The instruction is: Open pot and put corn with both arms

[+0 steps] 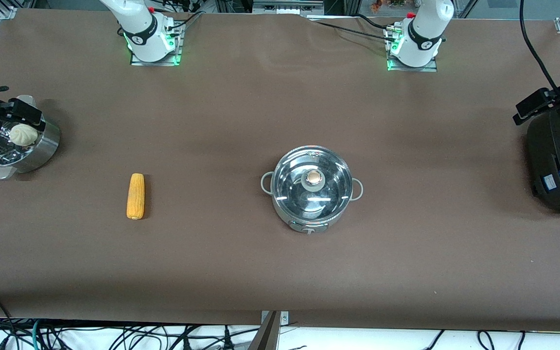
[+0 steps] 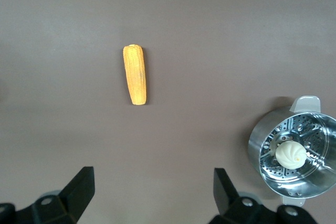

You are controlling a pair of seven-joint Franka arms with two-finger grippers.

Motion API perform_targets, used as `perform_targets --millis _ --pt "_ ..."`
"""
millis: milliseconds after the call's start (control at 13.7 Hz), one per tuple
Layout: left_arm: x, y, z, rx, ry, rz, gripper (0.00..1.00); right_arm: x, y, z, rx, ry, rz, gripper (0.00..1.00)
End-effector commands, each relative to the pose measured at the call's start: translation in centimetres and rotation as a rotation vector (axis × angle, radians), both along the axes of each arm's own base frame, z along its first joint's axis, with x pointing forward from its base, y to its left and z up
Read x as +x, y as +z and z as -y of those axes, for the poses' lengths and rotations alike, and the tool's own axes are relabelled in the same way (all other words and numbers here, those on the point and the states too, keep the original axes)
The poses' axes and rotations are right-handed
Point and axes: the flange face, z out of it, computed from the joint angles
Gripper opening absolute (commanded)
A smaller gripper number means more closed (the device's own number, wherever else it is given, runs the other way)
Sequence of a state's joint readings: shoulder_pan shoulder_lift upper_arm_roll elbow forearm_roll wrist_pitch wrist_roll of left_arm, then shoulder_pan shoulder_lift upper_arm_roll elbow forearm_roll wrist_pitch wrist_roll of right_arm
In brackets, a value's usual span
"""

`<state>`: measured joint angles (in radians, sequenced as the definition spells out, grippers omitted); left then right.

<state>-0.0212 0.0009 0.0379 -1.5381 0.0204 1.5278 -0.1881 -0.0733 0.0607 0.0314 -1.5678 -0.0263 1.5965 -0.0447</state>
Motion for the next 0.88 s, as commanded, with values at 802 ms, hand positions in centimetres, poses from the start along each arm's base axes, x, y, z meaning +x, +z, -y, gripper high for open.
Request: perform_targets --millis 802 --pt "0.4 -0.1 -2.5 -0.020 -0.144 0.016 1.00 0.3 0.9 -0.2 0.015 0.002 0.010 1.00"
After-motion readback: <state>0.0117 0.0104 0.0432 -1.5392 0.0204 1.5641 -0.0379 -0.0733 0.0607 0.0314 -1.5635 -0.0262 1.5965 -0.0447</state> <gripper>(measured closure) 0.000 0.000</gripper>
